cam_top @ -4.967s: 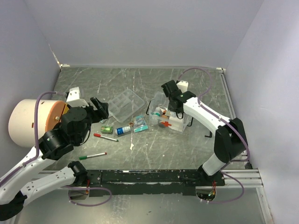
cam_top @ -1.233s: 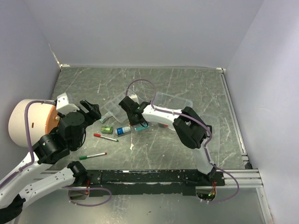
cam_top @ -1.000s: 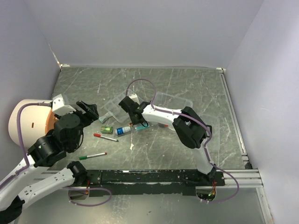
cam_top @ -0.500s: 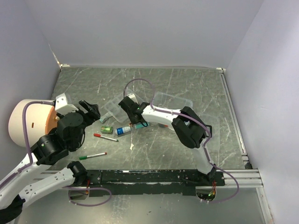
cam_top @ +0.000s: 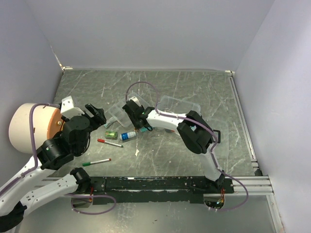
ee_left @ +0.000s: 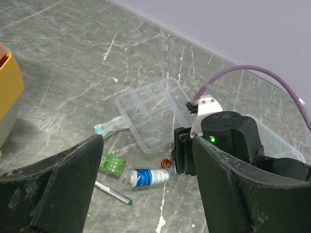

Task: Organize the medicine kit

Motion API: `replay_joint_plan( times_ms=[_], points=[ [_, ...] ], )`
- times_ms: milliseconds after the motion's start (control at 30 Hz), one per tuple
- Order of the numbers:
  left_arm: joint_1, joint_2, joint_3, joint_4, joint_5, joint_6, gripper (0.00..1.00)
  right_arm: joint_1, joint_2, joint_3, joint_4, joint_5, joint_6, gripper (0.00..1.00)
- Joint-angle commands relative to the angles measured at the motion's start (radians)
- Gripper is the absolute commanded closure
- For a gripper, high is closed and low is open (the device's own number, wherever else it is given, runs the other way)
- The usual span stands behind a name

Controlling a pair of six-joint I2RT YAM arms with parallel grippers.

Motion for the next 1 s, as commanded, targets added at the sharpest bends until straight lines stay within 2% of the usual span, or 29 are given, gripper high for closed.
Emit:
replay_joint_plan(
  times_ms=[0,167,300,467,633,733,967],
  points=[
    [0.004,0.019,0.011,0.017,0.010,0.018,0.15,-0.003,0.058,0.004,-0.024,-0.067,-0.003,0.57],
    [0.004,0.028,0.020,0.014,0.018,0.030,0.15,-0.002,0.064,0.052,-0.069,-0.052,-0.010,0.62],
    [0.003,0.031,0.025,0.015,0.017,0.032,0.15,-0.001,-0.011,0.088,-0.120,-0.014,0.032,0.63],
    [0.004,0.026,0.019,0.025,0.019,0.031,0.15,-0.004,-0.087,0.058,-0.049,-0.011,0.036,0.57],
    [0.004,0.036,0.027,0.017,0.020,0.033,0.15,-0.020,-0.018,0.083,-0.028,-0.025,0.021,0.58],
    [0.004,0.039,0.027,0.019,0.023,0.037,0.15,-0.031,0.037,0.112,-0.051,-0.020,0.024,0.62],
    [0.003,0.037,0.020,0.026,0.024,0.036,0.15,-0.040,0.066,0.090,-0.045,-0.057,0.024,0.67]
  ],
)
